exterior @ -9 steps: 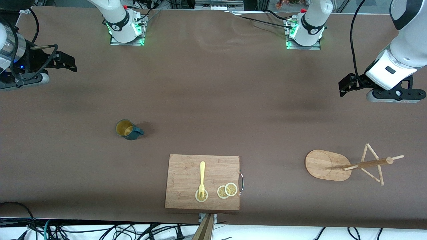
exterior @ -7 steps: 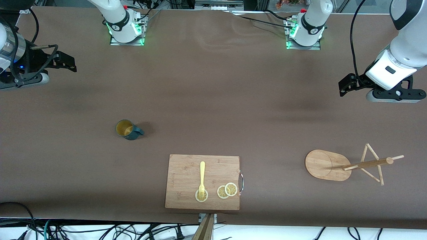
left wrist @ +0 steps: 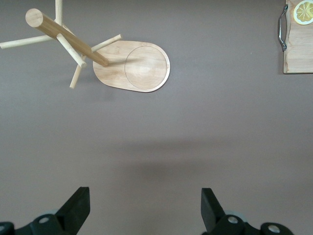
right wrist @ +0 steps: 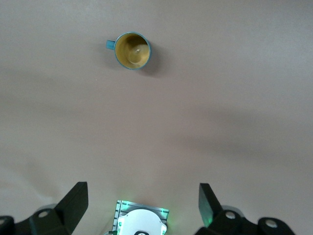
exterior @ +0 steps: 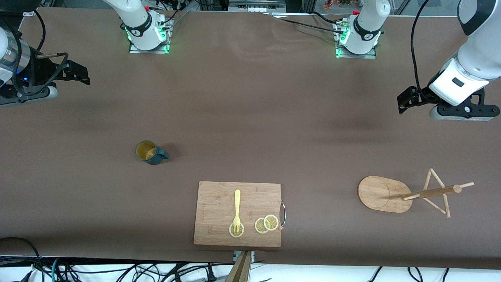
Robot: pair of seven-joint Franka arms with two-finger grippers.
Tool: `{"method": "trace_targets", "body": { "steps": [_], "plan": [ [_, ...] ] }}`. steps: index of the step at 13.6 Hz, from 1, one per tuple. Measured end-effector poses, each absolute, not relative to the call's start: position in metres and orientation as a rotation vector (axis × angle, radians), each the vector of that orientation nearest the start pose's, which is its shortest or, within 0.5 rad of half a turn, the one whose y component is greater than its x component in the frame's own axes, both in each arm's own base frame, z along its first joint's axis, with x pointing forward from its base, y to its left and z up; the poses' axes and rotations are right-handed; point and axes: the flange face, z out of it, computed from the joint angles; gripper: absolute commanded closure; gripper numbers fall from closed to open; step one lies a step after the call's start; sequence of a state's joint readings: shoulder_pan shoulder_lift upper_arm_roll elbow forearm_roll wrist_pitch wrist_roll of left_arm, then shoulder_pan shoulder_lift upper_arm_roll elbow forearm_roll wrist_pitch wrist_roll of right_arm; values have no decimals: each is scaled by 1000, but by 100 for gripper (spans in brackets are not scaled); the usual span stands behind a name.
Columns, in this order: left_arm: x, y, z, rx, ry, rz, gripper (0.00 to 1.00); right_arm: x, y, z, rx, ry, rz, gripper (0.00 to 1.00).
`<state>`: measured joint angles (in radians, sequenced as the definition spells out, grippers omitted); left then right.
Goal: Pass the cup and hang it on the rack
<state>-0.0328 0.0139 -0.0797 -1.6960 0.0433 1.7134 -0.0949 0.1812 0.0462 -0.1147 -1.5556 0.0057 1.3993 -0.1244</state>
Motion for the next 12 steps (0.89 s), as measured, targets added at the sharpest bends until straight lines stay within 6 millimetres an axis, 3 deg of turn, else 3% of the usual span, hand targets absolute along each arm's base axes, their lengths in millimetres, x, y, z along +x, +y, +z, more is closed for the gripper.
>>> {"method": "trace_targets", "body": {
  "steps": [12],
  "plan": [
    [564, -59, 570, -3100, 37, -12, 0, 544, 38, 575, -3103, -297, 312, 0]
  ]
}}
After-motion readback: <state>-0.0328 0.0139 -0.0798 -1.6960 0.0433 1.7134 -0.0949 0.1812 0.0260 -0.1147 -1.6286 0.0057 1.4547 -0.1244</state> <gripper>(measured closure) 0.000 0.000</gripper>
